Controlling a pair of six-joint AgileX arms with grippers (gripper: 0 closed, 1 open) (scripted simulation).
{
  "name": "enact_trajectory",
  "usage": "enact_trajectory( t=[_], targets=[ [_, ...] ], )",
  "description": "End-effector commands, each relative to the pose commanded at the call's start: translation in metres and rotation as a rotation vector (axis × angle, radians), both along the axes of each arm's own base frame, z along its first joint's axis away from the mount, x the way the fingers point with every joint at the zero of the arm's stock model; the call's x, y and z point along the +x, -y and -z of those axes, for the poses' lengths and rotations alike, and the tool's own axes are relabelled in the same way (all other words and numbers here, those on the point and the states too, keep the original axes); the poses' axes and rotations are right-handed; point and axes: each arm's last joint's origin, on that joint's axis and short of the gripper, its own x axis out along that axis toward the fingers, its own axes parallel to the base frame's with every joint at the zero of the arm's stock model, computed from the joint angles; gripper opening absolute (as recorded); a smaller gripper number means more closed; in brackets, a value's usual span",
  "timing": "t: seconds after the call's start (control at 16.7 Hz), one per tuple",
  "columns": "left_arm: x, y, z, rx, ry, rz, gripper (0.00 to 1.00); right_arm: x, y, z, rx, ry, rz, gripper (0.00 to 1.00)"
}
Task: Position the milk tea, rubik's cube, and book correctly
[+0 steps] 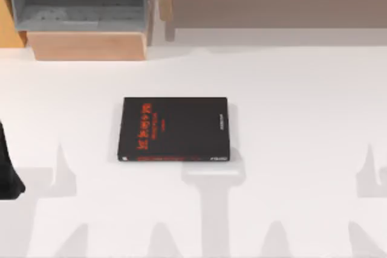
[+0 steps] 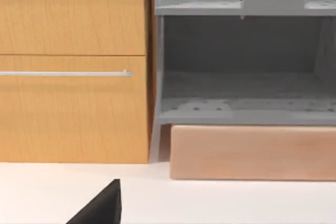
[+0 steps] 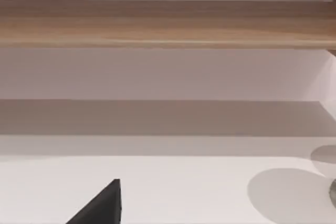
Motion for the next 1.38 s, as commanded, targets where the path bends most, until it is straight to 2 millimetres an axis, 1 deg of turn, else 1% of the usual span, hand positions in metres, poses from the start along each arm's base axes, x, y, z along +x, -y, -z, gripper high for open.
enact_trajectory(
  t=[0.42,0.48,0.54,0.66,0.84,0.96,1.08,1.2,1.26,1.38],
  targets=[
    [0.0,0.0,0.0,0.0,0.0,0.0,1.0,0.0,0.0,0.002,0.005,0.011,-0.004,1.0],
    [0.0,0.0,-0.003,0.0,0.005,0.0,1.0,0.0,0.0,0.002,0.005,0.011,-0.004,1.0],
    [0.0,0.0,-0.009,-0.001,0.013,0.001,1.0,0.0,0.0,0.002,0.005,0.011,-0.004,1.0],
    [0.002,0.001,-0.028,-0.003,0.035,0.003,1.0,0.0,0.0,0.002,0.005,0.011,-0.004,1.0],
    [0.015,0.003,-0.066,-0.008,0.058,0.008,1.0,0.0,0.0,0.002,0.005,0.011,-0.004,1.0],
    [0.034,0.005,-0.093,-0.012,0.058,0.011,1.0,0.0,0.0,0.002,0.005,0.011,-0.004,1.0],
    [0.063,0.009,-0.118,-0.016,0.05,0.014,1.0,0.0,0.0,0.002,0.005,0.011,-0.004,1.0],
    [0.101,0.014,-0.135,-0.018,0.034,0.016,1.0,0.0,0.0,0.002,0.005,0.011,-0.004,1.0],
    [0.123,0.017,-0.14,-0.018,0.023,0.017,1.0,0.0,0.0,0.002,0.005,0.011,-0.004,1.0],
    [0.169,0.025,-0.141,-0.018,-0.001,0.018,1.0,0.0,0.0,0.002,0.005,0.011,-0.004,1.0]
  ],
)
